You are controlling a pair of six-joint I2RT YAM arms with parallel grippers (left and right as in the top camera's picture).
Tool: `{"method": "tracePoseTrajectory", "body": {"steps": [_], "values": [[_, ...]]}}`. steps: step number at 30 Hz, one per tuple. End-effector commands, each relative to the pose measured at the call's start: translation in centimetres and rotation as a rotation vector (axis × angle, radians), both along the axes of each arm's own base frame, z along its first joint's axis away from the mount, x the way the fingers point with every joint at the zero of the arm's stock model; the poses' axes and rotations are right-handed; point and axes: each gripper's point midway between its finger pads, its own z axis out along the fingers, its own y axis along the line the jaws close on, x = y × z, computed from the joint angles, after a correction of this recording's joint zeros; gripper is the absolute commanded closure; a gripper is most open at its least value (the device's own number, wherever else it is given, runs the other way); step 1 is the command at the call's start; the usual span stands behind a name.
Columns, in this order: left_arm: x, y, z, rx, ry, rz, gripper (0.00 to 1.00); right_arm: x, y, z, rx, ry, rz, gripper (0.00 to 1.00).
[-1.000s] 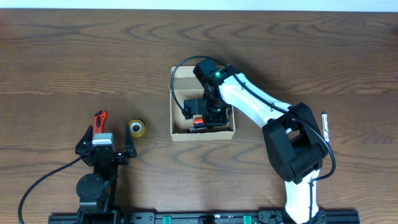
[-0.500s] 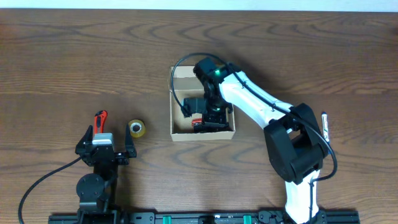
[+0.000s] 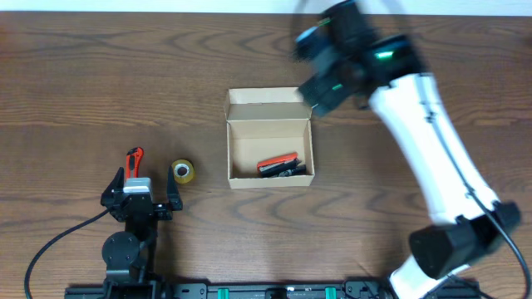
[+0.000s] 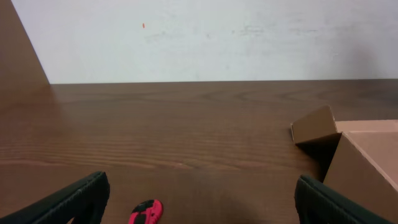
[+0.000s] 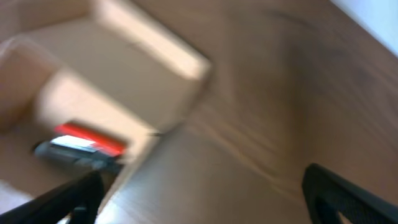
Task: Pack container
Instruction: 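Move the right gripper to the blue-capped whiteboard marker and grasp it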
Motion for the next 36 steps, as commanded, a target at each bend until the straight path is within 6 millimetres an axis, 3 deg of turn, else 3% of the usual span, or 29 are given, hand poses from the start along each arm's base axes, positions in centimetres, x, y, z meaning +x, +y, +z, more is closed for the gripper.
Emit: {"method": "tracePoseTrajectory", "body": {"steps": [1,3,6,9,11,14,17,22,36], "values": [[-0.1,-0.2,-1.8,-0.008,0.057,-0.013,0.05,0.8,-10.3,5.4,0.069,-0.13,-0.449,0.04],[-0.1,-0.2,-1.8,-0.008,0.057,-0.013,0.05,-0.5,-15.8,6.1,0.097,-0.126,-0.644,0.07],[-0.1,-0.2,-1.8,-0.008,0.057,-0.013,0.05,-3.3,-22.6,5.4,0.1,-0.068,-0.88,0.09],[-0.1,-0.2,-1.8,-0.008,0.057,-0.013,0.05,-6.3,-27.6,3.9,0.06,-0.001,-1.047,0.09],[-0.1,-0.2,-1.8,-0.008,0.057,-0.013,0.05,-8.2,-29.3,2.4,0.053,0.063,-1.11,0.09],[-0.1,-0.2,-1.8,-0.008,0.057,-0.013,0.05,-10.5,-30.0,-0.3,0.067,0.154,-1.153,0.09],[-0.1,-0.2,-1.8,-0.008,0.057,-0.013,0.05,-12.3,-29.1,-3.6,0.098,0.253,-1.128,0.09],[-0.1,-0.2,-1.8,-0.008,0.057,-0.013,0.05,-13.6,-27.8,-8.9,0.09,0.353,-1.007,0.06],[-0.1,-0.2,-1.8,-0.008,0.057,-0.013,0.05,-12.1,-27.9,-16.8,0.081,0.286,-0.882,0.04]]}}
